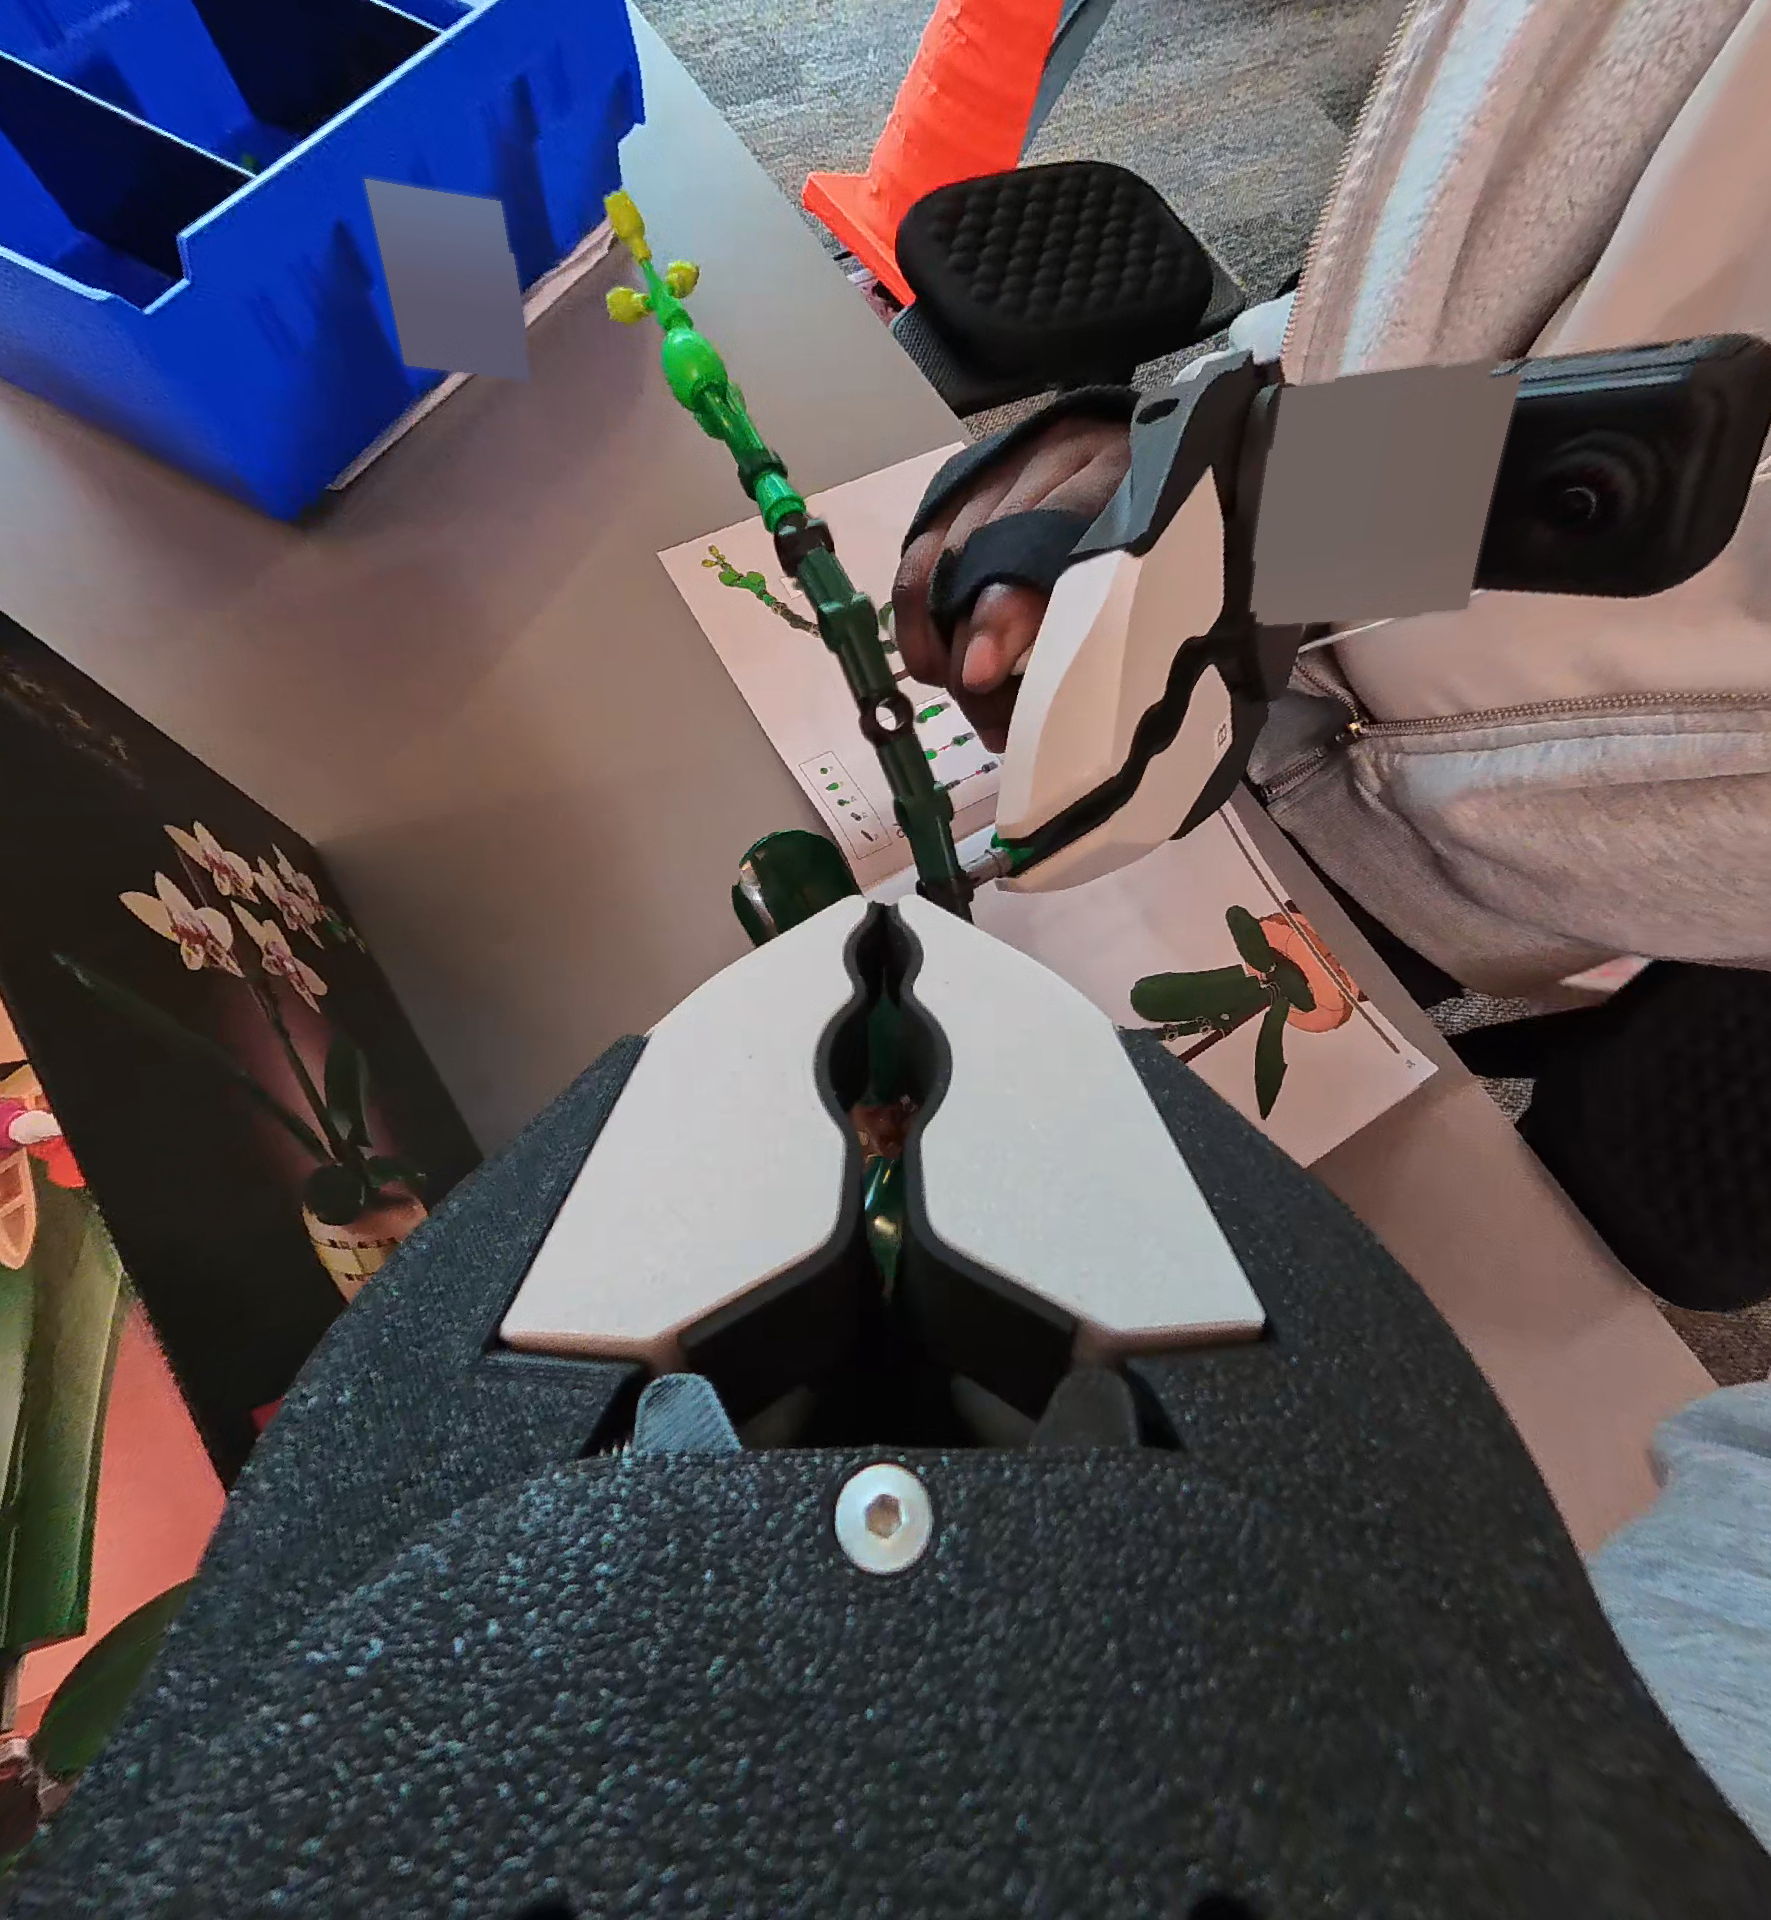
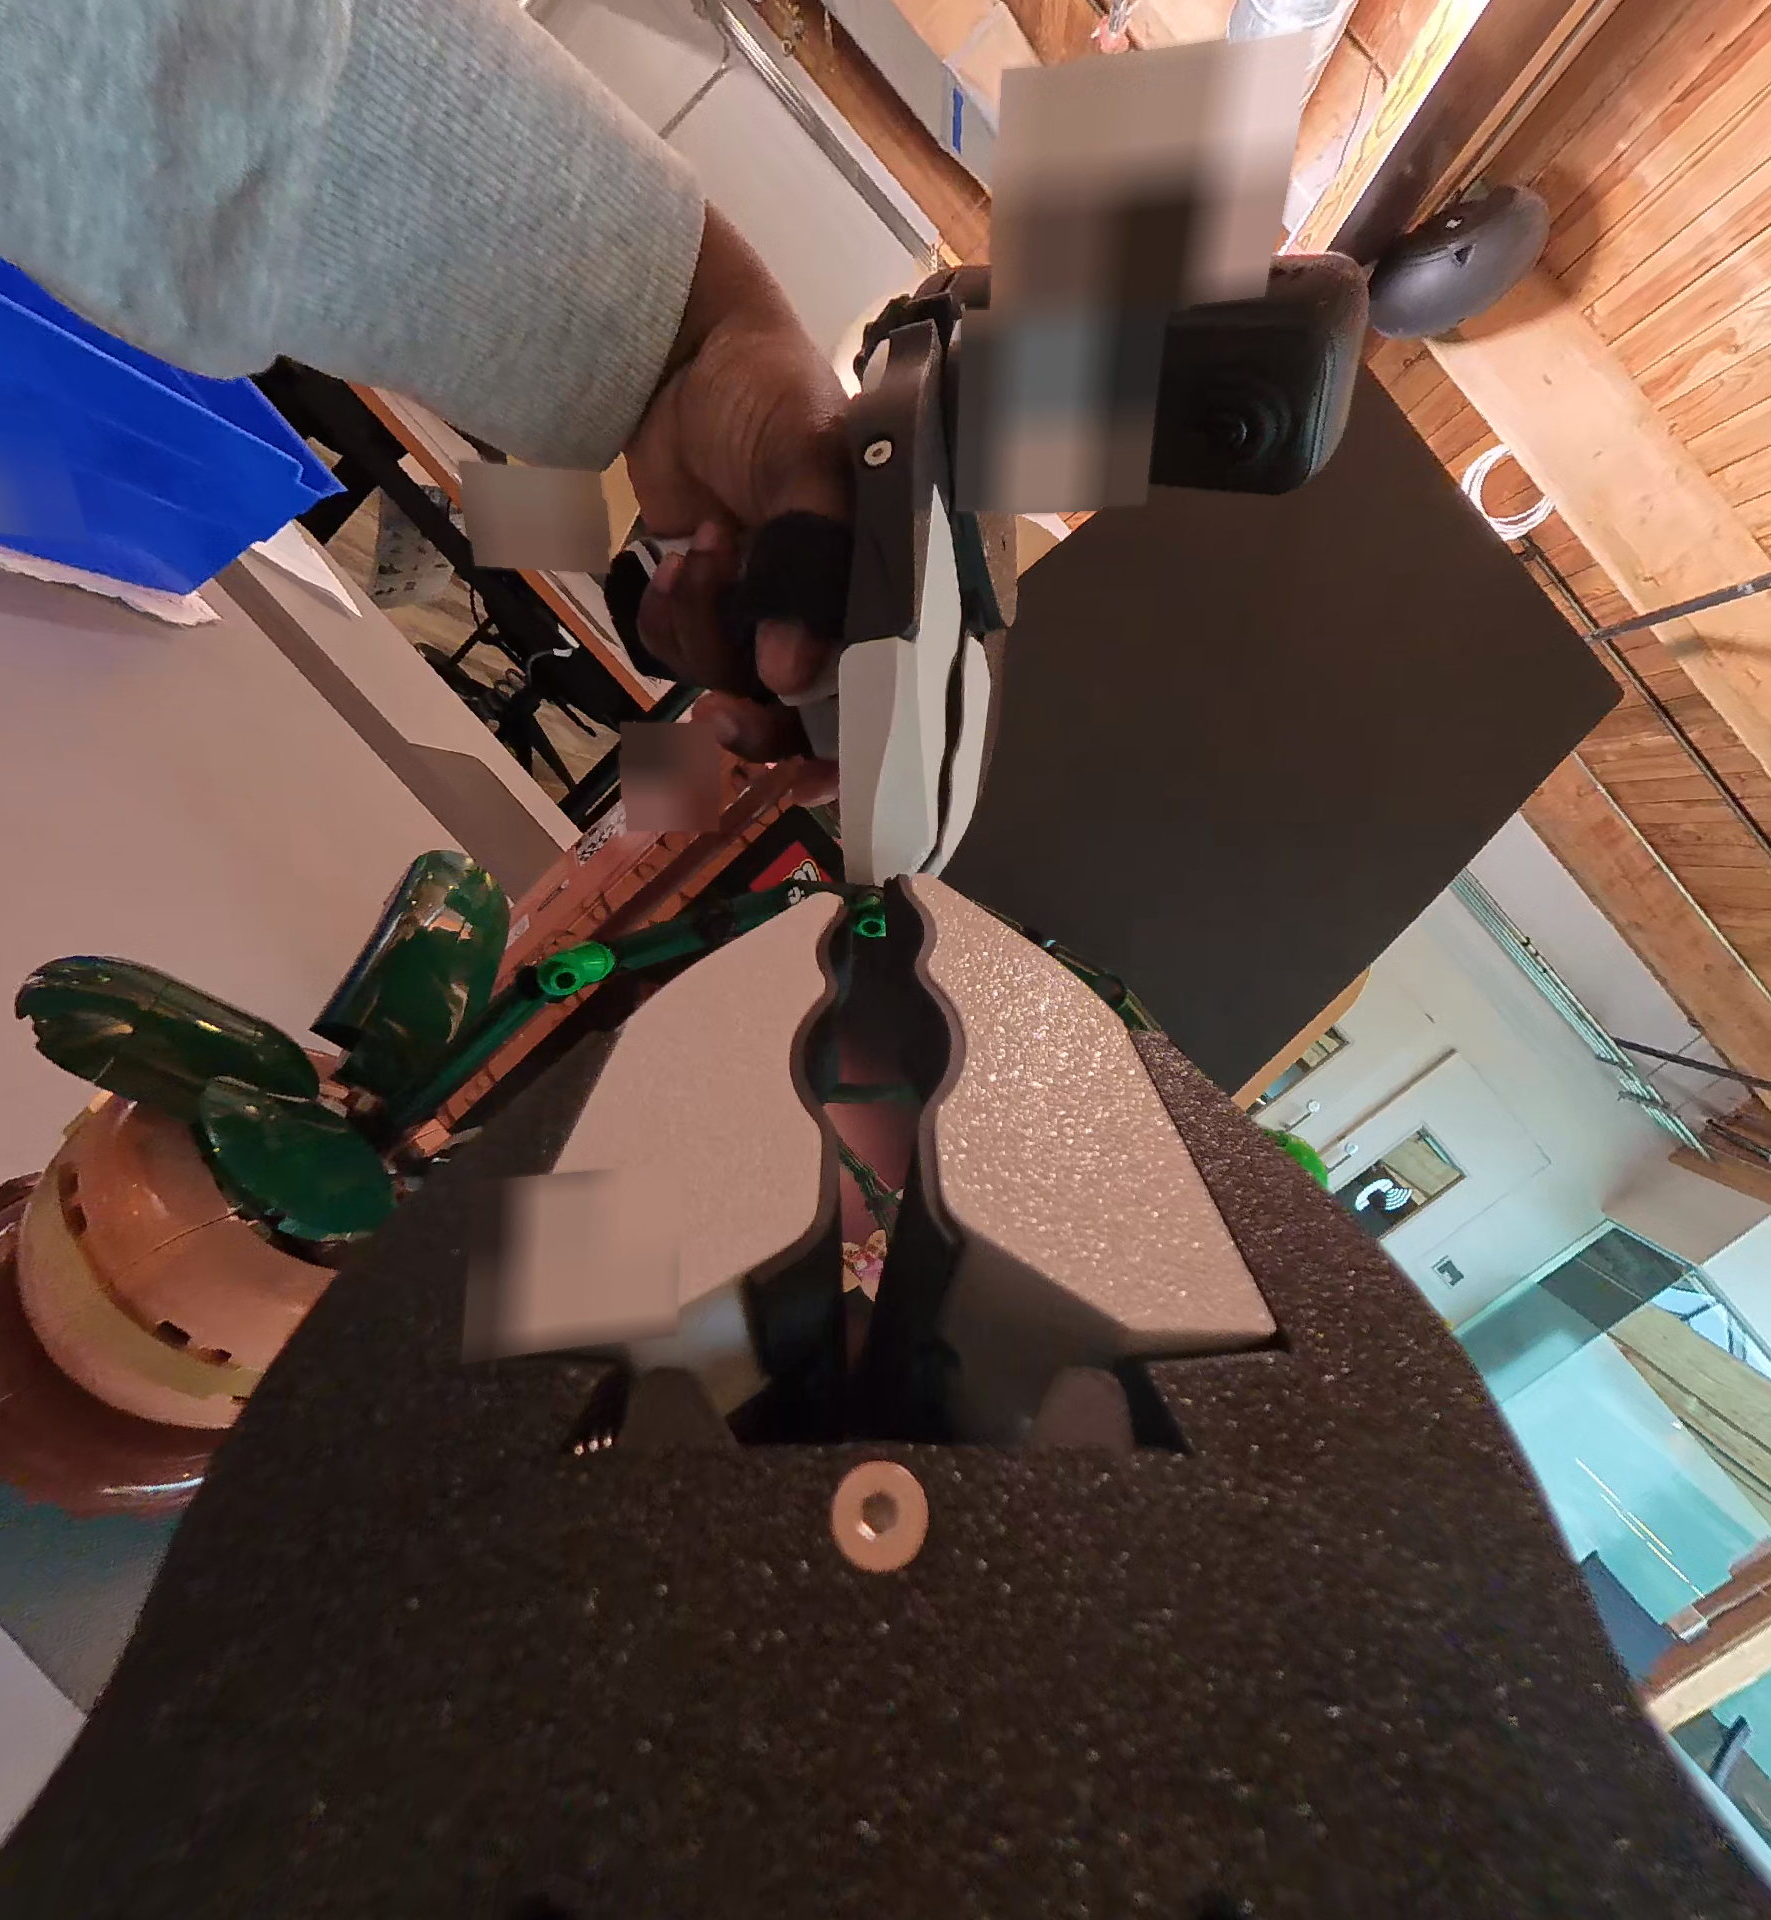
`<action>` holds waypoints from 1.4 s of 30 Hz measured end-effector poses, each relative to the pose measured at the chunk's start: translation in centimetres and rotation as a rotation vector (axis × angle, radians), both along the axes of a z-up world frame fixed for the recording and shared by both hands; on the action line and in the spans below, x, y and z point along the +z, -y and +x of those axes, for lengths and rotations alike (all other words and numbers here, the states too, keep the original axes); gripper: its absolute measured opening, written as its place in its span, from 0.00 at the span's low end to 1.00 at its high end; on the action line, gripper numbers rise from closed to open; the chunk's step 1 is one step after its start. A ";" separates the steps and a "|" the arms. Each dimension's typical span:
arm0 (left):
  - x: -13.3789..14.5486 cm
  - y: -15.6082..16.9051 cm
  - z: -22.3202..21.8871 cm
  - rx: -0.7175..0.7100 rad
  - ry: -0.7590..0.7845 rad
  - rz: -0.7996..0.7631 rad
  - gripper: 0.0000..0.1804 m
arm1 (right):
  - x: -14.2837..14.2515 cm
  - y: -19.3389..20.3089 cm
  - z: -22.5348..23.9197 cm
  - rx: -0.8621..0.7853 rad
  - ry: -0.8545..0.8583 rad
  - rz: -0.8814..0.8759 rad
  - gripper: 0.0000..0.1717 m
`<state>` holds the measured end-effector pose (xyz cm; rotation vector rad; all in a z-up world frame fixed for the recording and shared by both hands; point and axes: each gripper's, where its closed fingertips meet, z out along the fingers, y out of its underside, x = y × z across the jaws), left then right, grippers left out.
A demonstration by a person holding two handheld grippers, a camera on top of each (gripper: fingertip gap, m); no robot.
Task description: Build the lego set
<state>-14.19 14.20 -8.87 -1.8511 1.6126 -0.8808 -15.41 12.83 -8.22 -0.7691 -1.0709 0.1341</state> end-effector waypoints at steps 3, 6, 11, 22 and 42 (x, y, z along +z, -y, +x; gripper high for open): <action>0.1 0.1 0.0 -0.009 -0.010 0.011 0.00 | -0.1 -0.1 0.0 0.004 0.004 -0.015 0.03; 0.1 0.0 0.0 -0.005 -0.020 0.029 0.00 | 0.0 -0.2 0.1 0.009 0.006 -0.068 0.03; 0.0 -0.2 0.0 0.014 -0.020 0.038 0.00 | -0.1 -0.4 0.1 -0.030 0.022 -0.054 0.03; 0.2 0.2 -0.1 0.033 -0.024 0.072 0.00 | -0.3 -0.5 0.0 -0.146 0.124 0.029 0.03; -0.4 -1.5 0.2 0.040 -0.119 0.158 0.00 | -0.3 -1.5 0.8 -0.094 0.083 -0.040 0.03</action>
